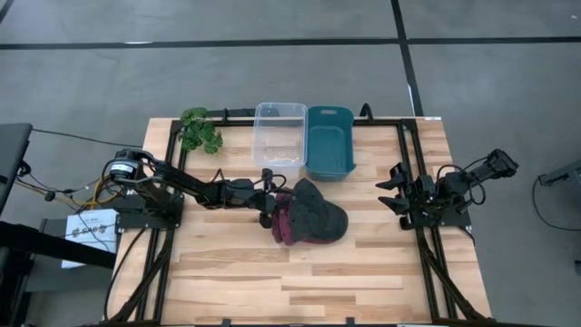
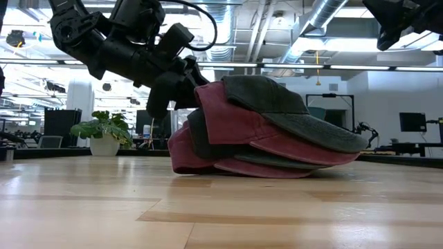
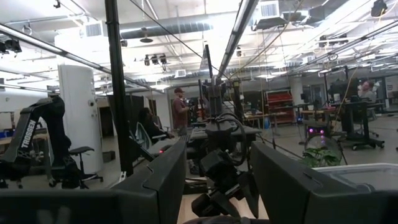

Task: Pick & Place hat
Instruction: Put the black cap into the transparent bin

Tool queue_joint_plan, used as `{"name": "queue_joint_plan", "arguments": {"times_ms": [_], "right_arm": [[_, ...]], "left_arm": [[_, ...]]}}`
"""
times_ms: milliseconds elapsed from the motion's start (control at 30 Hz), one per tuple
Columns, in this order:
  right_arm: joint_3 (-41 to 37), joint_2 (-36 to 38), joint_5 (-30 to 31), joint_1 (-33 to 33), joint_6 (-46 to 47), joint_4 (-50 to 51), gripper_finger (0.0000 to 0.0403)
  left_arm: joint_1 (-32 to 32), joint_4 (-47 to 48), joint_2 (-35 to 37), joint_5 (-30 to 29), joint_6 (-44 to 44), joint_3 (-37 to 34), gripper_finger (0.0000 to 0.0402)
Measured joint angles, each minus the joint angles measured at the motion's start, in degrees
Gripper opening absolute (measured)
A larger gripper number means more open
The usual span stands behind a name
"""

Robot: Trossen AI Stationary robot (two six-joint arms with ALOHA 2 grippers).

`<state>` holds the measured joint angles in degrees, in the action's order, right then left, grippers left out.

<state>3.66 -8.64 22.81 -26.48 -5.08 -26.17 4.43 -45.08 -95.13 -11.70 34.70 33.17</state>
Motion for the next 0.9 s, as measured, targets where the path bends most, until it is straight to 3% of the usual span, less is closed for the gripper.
{"name": "queue_joint_plan", "arguments": {"times_ms": [900], "right_arm": [[0.0,0.0,0.0,0.0,0.0,0.1,0.0170]], "left_arm": [[0.1,-4.8,0.0,1.2,0.0,0.0,0.0135]]}}
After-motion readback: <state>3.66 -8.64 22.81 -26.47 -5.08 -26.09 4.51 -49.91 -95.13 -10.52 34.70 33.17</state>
